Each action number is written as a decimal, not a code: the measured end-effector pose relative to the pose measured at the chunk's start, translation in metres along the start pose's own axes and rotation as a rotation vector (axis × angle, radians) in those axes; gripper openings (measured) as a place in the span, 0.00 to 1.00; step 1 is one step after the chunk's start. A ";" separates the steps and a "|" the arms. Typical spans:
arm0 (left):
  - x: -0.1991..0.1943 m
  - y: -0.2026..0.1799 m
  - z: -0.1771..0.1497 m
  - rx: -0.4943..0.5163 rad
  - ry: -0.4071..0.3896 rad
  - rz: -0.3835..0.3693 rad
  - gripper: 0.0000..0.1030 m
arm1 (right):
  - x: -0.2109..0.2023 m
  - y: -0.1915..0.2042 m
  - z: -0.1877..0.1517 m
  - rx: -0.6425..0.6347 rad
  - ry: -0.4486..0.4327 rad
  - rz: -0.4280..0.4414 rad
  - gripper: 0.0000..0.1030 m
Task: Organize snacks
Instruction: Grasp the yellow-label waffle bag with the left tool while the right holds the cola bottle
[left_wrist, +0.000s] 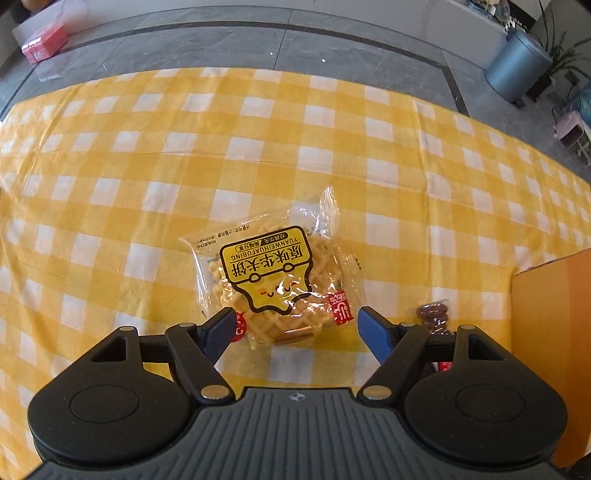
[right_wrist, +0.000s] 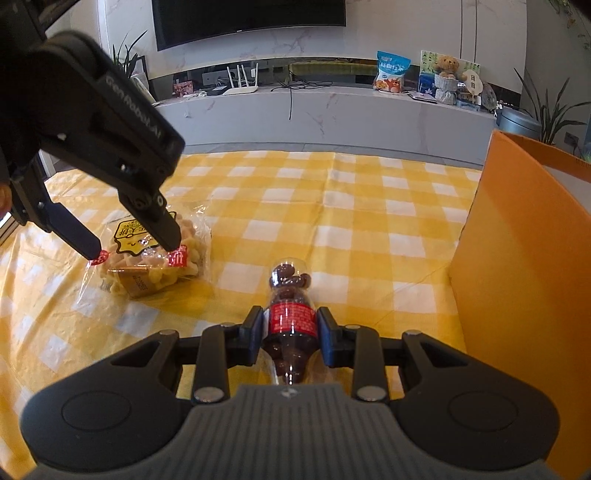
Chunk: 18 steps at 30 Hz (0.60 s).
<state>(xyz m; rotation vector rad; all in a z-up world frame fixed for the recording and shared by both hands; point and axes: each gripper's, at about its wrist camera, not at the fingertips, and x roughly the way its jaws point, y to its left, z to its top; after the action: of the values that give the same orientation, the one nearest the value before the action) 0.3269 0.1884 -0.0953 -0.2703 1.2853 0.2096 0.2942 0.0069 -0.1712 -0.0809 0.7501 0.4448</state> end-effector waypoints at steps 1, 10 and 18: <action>0.003 -0.002 0.000 0.009 0.003 0.012 0.87 | 0.000 0.000 0.000 -0.004 -0.001 0.000 0.29; -0.003 -0.022 0.018 0.122 -0.028 0.117 0.88 | -0.003 0.006 -0.003 -0.053 -0.013 -0.017 0.29; 0.016 -0.029 0.030 0.148 -0.012 0.211 0.95 | -0.003 0.007 -0.001 -0.051 -0.001 -0.027 0.29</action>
<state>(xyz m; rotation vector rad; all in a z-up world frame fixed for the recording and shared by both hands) 0.3671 0.1705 -0.1002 -0.0066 1.3102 0.2933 0.2884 0.0121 -0.1697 -0.1381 0.7356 0.4380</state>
